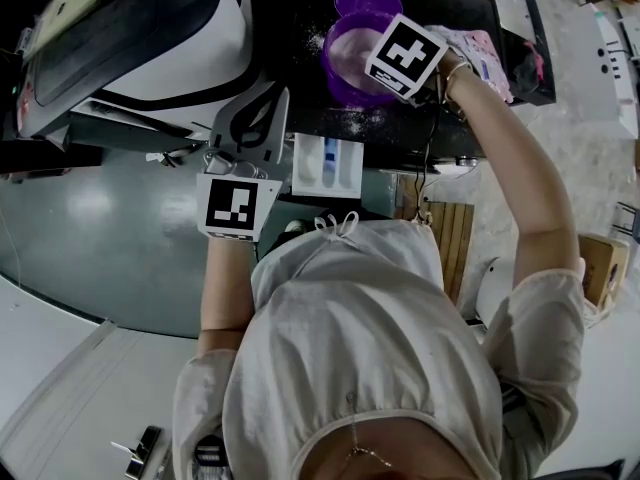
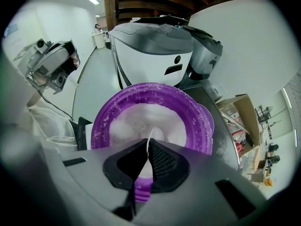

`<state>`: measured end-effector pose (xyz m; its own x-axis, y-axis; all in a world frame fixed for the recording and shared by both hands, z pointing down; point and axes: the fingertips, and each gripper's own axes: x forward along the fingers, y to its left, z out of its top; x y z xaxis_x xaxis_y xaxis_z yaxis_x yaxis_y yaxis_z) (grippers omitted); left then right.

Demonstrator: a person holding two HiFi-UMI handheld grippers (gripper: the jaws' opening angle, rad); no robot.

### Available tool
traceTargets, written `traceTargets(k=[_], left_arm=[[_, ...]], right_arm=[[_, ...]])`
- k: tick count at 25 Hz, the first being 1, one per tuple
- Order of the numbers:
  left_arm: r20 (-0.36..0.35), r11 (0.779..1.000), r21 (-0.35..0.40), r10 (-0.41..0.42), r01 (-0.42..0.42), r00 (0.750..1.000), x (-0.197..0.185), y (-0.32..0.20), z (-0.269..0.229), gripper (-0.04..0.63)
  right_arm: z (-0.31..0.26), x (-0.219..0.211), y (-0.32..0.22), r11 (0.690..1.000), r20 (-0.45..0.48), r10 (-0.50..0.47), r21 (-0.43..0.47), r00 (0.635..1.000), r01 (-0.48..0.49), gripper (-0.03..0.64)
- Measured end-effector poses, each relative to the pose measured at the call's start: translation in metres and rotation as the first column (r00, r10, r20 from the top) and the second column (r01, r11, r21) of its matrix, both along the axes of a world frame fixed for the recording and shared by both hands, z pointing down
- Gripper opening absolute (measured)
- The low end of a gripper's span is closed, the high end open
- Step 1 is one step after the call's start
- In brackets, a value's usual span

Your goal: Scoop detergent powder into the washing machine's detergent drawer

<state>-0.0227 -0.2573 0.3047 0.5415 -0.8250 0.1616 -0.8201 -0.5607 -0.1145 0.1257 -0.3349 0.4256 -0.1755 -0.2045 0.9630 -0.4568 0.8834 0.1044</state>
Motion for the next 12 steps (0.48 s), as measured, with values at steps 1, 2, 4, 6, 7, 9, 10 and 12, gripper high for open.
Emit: traceTargets(k=[1,2,4,6,7,9,10,12], left_arm=[[0.0,1.0,0.002,0.002,-0.002,1.0,0.0,0.001,-0.001,0.023],[0.001,1.0,0.004,0.004,-0.004,1.0,0.0,0.001,-0.001,0.021],[0.0,1.0,0.007,0.009,-0.009,1.0,0.0,0.004,-0.002,0.022],[-0.001,1.0,0.008,0.011,-0.011,1.0,-0.001,0.007,-0.004,0.023],[-0.002,1.0,0.01,0.012,-0.012,1.0,-0.002,0.007,-0.005,0.021],[-0.004,0.999,0.03,0.015,-0.015,1.0,-0.003,0.008,-0.007,0.023],[-0.006,0.999,0.041,0.016,-0.016,1.0,-0.004,0.008,-0.009,0.023],[-0.01,0.998,0.057,0.017,-0.016,1.0,-0.006,0.009,-0.011,0.022]], right_arm=[[-0.001,0.001,-0.002,1.0,0.003,0.002,0.009,1.0,-0.002,0.011],[-0.002,0.001,-0.002,1.0,0.012,0.01,0.004,1.0,-0.01,0.011],[-0.004,0.002,0.001,0.999,0.046,0.04,-0.026,0.998,-0.039,0.011],[-0.008,0.003,0.004,0.995,0.091,0.081,-0.063,0.993,-0.075,0.011],[-0.01,0.003,0.005,0.992,0.113,0.102,-0.083,0.988,-0.093,0.011],[-0.014,0.002,0.007,0.985,0.151,0.139,-0.12,0.979,-0.122,0.011],[-0.016,0.002,0.008,0.982,0.166,0.156,-0.135,0.974,-0.134,0.011],[-0.019,0.002,0.009,0.974,0.196,0.191,-0.162,0.962,-0.16,0.011]])
